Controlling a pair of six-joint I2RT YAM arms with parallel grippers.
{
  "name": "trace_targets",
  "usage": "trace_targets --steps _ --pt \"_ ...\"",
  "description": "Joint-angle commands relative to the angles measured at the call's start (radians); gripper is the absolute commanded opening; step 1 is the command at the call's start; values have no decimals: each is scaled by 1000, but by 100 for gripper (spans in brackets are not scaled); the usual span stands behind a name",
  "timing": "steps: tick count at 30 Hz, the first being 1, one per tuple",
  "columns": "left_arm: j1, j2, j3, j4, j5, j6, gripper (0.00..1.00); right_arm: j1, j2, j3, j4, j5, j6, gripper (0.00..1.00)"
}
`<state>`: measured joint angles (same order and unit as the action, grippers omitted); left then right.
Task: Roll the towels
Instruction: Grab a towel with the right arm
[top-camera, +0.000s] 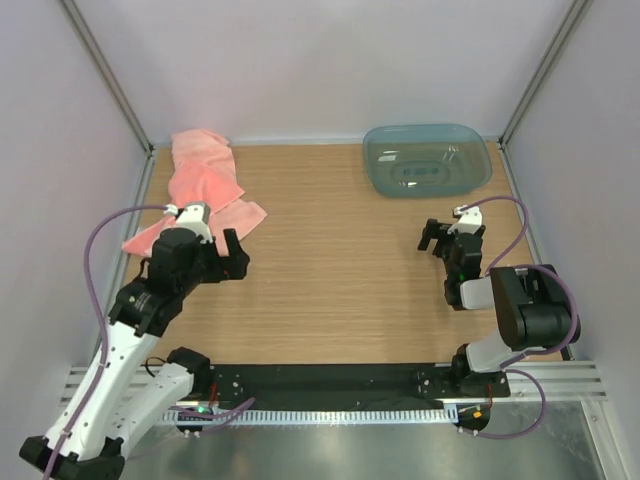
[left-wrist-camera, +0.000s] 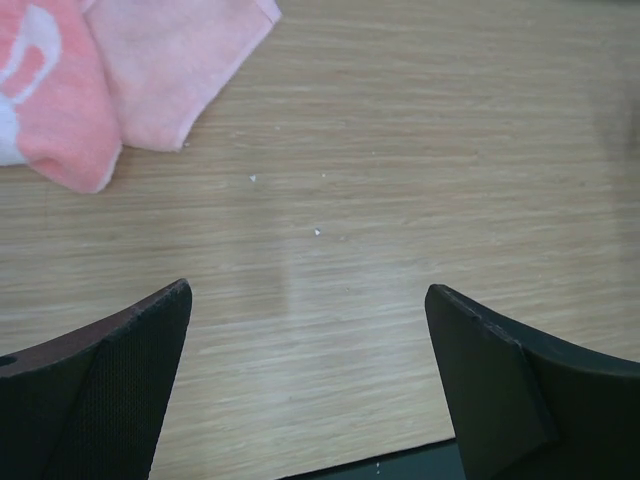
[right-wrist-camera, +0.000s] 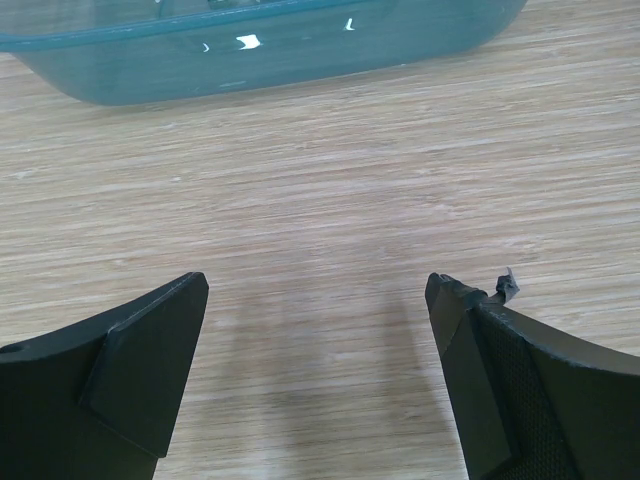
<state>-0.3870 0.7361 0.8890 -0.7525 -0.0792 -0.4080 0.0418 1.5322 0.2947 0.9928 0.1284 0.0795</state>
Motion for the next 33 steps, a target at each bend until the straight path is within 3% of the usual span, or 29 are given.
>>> trace_targets --steps 1,3,7,11,23,25,26,27,33 --pt "-6 -58 11 -1 -149 -69 100 0 2 0 49 13 -14 100" --pt "-6 -82 1 1 -154 -84 100 0 2 0 47 14 -15 100" --pt "-6 -132 -45 71 -10 -60 100 0 2 1 44 13 -15 100" --pt "-6 -161 -55 30 -168 -140 100 0 2 1 47 13 -15 100" --pt "-6 -256 -88 65 -209 -137 100 1 2 3 44 16 -15 100" --pt "-6 -268 -99 68 -243 -138 100 32 -42 -2 31 127 -3 100" --pt "-6 -276 -98 64 -255 -141 100 47 -79 4 -11 175 -4 100" --pt "-6 -282 -97 61 -266 -144 100 59 -122 50 -178 206 -17 100" --pt "-6 -303 -104 65 -284 -164 100 137 -375 368 -780 133 111 100"
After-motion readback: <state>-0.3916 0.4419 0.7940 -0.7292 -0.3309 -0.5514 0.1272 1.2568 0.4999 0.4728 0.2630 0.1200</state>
